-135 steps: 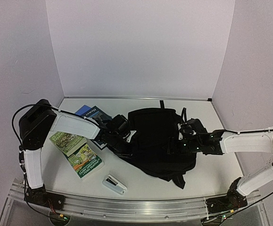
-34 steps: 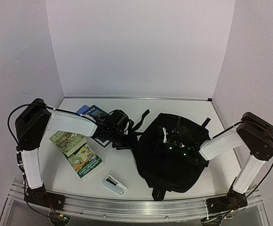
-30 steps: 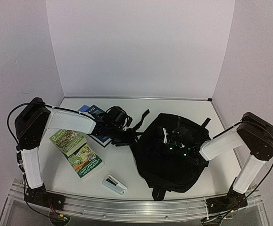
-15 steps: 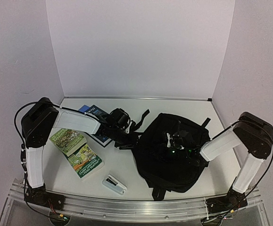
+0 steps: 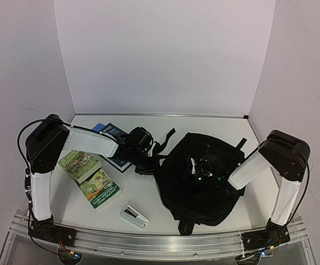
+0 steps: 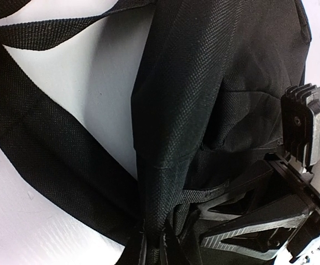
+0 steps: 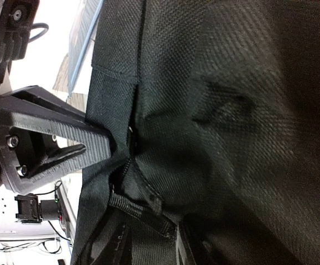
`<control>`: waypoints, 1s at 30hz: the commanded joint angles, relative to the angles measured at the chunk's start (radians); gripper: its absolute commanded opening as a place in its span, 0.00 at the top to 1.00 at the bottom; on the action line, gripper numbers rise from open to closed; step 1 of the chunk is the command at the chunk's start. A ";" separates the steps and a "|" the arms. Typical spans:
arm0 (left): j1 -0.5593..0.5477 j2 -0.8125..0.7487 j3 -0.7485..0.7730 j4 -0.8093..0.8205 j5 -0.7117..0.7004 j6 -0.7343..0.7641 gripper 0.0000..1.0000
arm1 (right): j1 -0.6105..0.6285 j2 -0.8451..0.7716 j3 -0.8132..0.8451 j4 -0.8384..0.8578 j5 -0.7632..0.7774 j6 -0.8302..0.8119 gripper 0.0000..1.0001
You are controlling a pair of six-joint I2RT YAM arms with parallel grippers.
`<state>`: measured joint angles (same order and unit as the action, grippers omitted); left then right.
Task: Pack the student bag
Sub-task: Unzip the student bag at the center of the board.
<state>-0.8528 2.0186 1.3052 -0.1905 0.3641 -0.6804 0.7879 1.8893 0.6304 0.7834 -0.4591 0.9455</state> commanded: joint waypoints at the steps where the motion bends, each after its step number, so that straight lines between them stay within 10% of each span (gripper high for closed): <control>1: -0.002 0.010 0.020 0.005 0.004 0.001 0.95 | 0.001 0.046 0.038 0.077 -0.026 0.025 0.72; 10: -0.002 0.007 0.013 0.010 0.005 -0.002 0.99 | 0.001 0.090 0.075 0.115 -0.047 0.046 0.75; 18: -0.002 0.002 0.008 0.006 0.003 -0.001 1.00 | 0.002 0.095 0.061 0.144 -0.039 0.056 0.99; 25: -0.002 0.010 0.042 0.018 0.016 0.012 0.39 | 0.002 0.029 0.036 0.153 -0.049 0.045 1.00; 30: -0.001 0.061 0.094 0.009 0.046 0.033 0.31 | 0.002 0.015 0.025 0.154 -0.058 0.044 1.00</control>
<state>-0.8520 2.0365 1.3285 -0.1905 0.3771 -0.6754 0.7879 1.9583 0.6662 0.8906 -0.4992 0.9985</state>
